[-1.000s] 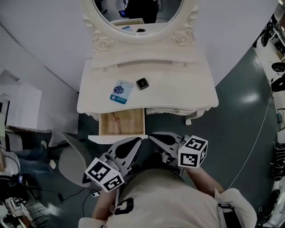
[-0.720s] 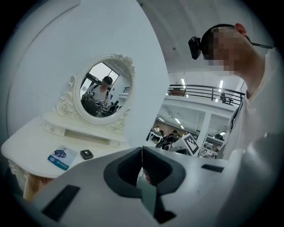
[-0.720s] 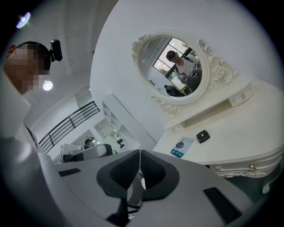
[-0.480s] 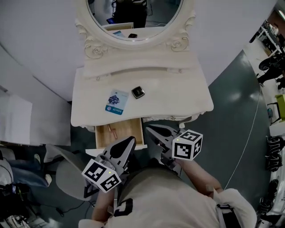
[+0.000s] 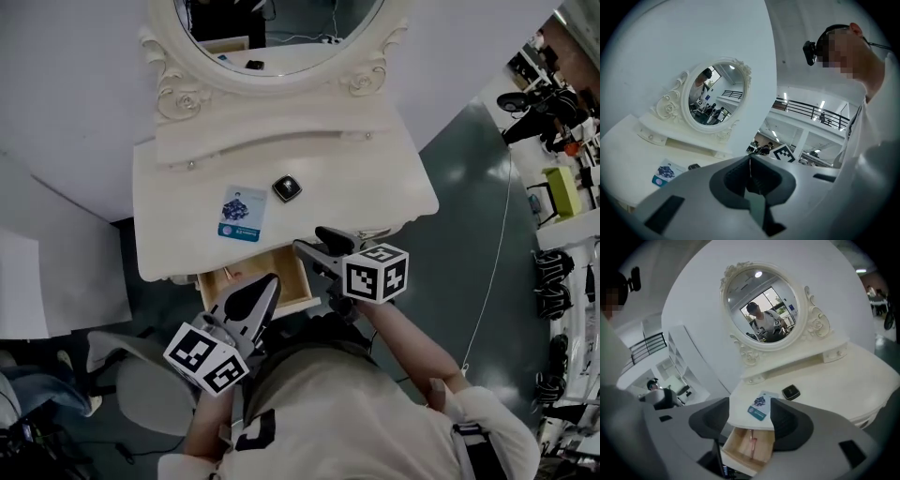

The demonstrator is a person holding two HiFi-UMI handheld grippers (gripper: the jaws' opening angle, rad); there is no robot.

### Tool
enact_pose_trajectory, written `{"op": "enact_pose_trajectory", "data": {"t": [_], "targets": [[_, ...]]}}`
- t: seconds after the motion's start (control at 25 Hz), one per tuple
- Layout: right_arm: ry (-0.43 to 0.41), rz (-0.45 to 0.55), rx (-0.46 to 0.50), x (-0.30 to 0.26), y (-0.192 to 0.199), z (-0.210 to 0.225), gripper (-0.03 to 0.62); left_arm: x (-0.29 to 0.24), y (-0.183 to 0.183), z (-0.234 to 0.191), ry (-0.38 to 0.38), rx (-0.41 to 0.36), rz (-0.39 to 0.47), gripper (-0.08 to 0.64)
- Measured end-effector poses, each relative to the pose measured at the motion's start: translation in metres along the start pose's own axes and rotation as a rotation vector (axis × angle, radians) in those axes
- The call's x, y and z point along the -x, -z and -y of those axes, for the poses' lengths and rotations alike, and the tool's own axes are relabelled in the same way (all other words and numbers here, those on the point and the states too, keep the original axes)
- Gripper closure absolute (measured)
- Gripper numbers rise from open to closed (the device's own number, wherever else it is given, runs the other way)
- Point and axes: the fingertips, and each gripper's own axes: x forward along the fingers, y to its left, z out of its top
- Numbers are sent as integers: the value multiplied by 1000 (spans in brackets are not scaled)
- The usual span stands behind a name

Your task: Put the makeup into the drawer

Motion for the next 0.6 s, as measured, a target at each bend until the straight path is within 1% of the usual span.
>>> {"op": "enact_pose_trajectory", "data": {"t": [0.08,0.2,0.28,0.44,0.6], "targets": [[54,-4,26,-11,-2,12,322,-2,-1,-5,17,2,-9,502],[76,-10,47,-25,-9,29,314,-7,-3,-10,24,10,-9,502],[83,-34,61,-36,-11,42,314,-11,-5,-16,2,10,-6,502],[132,-73,116,-61,-13,78,314,-22,-5,-20,-43,25,-1,502],[148,-124,200,-91,-16,101,275,-35,-1,-23,-74,42,-17,502]]}}
